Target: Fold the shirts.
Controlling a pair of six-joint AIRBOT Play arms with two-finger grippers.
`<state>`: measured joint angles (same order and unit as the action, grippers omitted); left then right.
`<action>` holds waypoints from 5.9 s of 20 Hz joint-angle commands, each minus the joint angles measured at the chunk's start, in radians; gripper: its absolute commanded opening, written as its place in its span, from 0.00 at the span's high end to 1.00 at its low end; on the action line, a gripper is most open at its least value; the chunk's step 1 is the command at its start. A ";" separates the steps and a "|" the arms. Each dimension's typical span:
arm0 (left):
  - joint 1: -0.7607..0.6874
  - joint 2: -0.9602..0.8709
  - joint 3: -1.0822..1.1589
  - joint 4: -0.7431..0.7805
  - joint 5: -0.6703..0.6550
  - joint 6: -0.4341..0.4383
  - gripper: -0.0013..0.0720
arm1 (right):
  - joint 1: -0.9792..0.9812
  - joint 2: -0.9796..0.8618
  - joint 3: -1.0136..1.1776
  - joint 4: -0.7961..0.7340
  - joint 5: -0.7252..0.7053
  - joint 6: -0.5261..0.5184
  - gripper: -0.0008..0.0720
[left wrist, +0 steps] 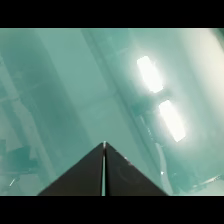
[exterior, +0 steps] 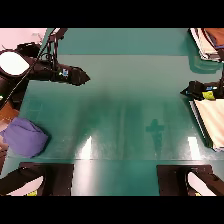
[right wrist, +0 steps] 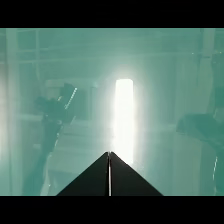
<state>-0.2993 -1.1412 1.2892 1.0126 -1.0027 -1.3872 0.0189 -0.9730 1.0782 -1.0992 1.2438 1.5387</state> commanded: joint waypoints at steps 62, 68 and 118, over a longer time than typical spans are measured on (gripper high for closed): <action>-0.426 -0.048 0.241 0.439 -0.137 -0.277 0.94 | -0.004 0.040 0.375 0.006 -0.021 0.008 0.96; -0.415 -0.200 0.241 0.466 -0.050 -0.217 0.09 | -0.004 -0.030 0.454 0.004 0.103 0.006 0.96; 0.161 -0.467 0.418 0.150 -0.143 0.026 0.94 | 0.557 -0.694 0.138 0.501 -0.536 -0.249 0.73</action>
<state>-0.1398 -1.6100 1.7054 1.1625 -1.1423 -1.3602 0.5667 -1.5738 1.1076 -0.6201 0.7372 1.3075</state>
